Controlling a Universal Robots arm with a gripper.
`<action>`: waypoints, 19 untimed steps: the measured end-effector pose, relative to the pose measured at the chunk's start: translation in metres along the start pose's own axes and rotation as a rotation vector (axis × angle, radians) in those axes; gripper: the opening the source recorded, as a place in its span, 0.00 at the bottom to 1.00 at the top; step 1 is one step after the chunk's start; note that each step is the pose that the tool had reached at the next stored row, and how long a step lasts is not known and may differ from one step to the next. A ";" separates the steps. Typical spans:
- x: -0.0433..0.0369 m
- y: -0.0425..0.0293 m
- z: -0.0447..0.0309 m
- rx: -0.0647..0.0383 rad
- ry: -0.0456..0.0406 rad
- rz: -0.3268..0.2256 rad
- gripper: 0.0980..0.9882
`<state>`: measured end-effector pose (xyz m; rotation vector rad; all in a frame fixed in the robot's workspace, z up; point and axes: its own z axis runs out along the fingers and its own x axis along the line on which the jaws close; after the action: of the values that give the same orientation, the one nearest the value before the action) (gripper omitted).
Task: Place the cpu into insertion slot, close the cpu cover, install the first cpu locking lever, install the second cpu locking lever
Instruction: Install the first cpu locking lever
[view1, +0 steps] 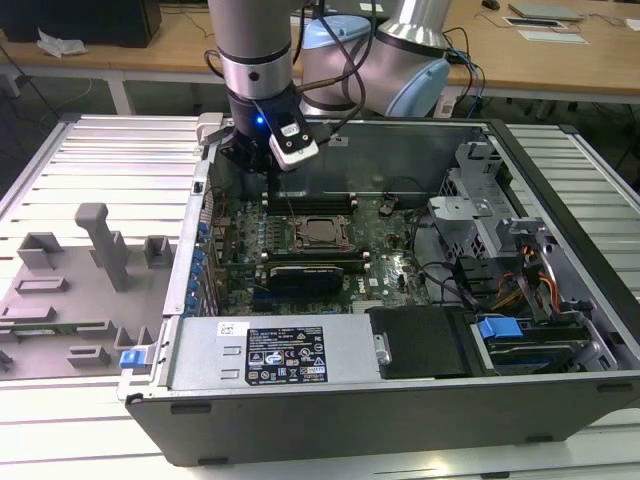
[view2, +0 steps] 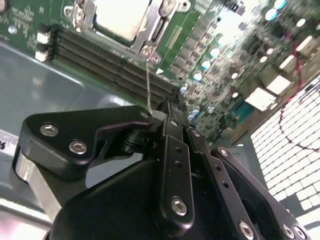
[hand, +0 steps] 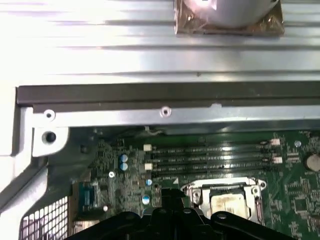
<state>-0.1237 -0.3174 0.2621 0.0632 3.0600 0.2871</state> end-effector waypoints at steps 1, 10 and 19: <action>0.0000 -0.0002 0.0012 -0.010 0.0002 0.001 0.01; -0.0124 -0.0004 0.0050 -0.022 0.0014 0.002 0.01; -0.0287 0.0000 0.0064 -0.022 0.0018 0.002 0.01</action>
<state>-0.0946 -0.3176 0.2576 0.0645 3.0581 0.3214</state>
